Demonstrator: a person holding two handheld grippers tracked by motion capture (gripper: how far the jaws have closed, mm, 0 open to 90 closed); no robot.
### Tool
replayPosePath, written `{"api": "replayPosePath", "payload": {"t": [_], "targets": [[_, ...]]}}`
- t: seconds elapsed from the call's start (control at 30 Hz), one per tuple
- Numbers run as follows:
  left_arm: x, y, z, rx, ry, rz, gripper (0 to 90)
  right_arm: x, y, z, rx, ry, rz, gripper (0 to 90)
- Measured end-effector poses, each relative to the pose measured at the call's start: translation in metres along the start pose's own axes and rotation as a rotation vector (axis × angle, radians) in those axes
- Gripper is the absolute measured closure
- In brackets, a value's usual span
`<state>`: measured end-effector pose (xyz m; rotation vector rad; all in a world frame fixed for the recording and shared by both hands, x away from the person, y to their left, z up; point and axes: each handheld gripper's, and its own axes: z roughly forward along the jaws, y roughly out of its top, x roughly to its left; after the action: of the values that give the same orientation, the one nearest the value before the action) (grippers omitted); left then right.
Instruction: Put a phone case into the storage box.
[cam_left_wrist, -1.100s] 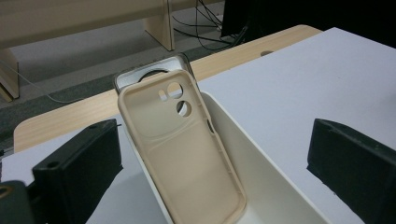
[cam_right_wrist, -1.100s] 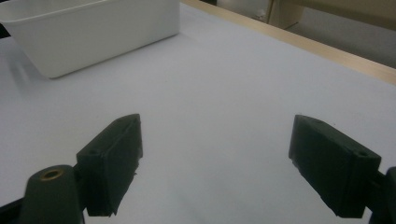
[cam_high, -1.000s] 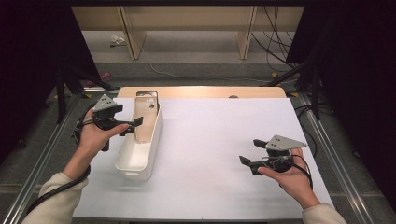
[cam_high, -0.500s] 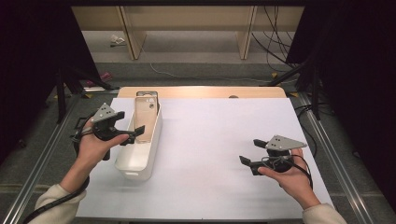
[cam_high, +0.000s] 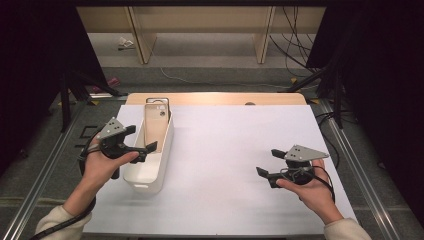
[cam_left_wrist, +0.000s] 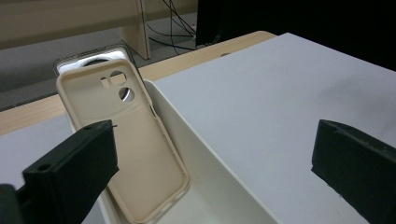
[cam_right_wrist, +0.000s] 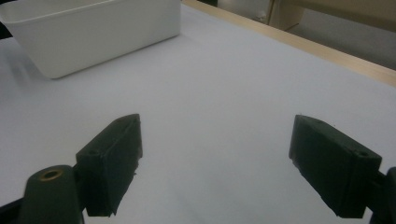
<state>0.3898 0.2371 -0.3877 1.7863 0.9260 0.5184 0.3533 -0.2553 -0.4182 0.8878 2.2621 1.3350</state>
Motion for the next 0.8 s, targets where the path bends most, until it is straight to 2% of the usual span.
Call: {"api": "replayPosePath", "payload": {"t": [0.53,0.8], "targets": [[-0.022,-0.015,-0.010,-0.009,-0.028,0.026,0.0,0.000,0.000,0.000,0.000,0.003,-0.002,18.1],[-0.027,-0.020,-0.013,-0.015,-0.035,0.031,0.0,0.001,0.000,0.000,-0.001,0.003,-0.002,18.1]]}}
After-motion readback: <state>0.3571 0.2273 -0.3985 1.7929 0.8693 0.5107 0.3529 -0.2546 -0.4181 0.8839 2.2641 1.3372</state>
